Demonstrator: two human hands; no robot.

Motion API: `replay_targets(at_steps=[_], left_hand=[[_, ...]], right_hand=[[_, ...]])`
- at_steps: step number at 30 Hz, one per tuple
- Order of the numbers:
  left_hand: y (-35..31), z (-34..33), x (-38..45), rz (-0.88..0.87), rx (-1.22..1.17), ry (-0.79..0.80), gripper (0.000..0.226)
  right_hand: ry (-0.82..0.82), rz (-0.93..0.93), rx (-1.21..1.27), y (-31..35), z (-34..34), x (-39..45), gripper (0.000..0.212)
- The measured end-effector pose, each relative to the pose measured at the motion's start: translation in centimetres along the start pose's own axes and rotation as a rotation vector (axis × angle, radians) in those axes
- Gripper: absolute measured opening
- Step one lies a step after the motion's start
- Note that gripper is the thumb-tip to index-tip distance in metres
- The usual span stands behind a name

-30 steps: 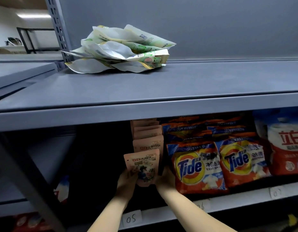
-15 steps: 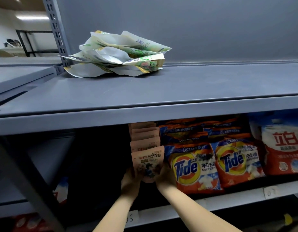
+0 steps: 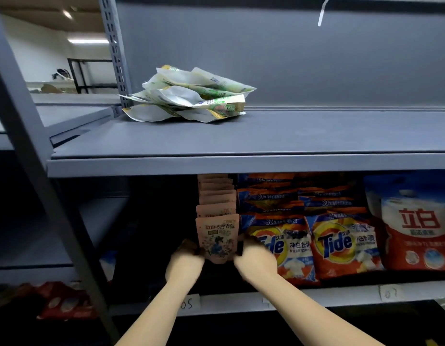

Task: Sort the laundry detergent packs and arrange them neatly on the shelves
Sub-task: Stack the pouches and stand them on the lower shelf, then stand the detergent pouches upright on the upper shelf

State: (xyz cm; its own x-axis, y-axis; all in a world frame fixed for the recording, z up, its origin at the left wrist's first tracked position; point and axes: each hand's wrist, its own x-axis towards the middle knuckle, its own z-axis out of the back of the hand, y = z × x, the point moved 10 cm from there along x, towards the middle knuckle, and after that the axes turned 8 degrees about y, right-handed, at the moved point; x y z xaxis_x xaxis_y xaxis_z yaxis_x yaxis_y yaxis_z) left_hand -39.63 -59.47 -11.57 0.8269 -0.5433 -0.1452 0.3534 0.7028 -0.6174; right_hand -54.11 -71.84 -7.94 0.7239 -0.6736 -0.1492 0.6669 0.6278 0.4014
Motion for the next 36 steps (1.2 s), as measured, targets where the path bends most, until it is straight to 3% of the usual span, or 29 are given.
replay_targets(at_steps=[4,8,12,17,23,30,36], left_hand=[[-2.6,4.1,-4.8,-0.036,-0.029,-0.075,0.027],[-7.4,9.1,-9.4,-0.216,0.012,-0.215,0.023],[-12.6,16.0,-14.5,-0.423,-0.079,-0.468,0.01],[-16.3,23.3,-15.4,-0.477,-0.157,-0.645,0.015],[-18.7,28.7,-9.7,-0.413,-0.126,-0.596,0.011],[-21.2,32.0,-1.8,-0.415,-0.06,-0.505,0.031],[-25.2,35.0,4.4,-0.463,0.053,-0.547,0.035]], right_hand=[[-0.038,0.1,-0.049,1.3,4.0,-2.5,0.019],[-0.134,0.257,-0.067,3.5,8.8,-4.9,0.041],[-0.183,0.398,0.018,6.5,14.5,-7.5,0.021],[-0.281,0.476,0.117,9.7,21.9,-9.1,0.013],[-0.423,0.393,0.185,11.7,27.3,-6.0,0.015],[-0.531,0.296,0.183,13.7,31.2,0.4,0.021],[-0.596,0.224,0.151,15.0,33.8,7.1,0.033]])
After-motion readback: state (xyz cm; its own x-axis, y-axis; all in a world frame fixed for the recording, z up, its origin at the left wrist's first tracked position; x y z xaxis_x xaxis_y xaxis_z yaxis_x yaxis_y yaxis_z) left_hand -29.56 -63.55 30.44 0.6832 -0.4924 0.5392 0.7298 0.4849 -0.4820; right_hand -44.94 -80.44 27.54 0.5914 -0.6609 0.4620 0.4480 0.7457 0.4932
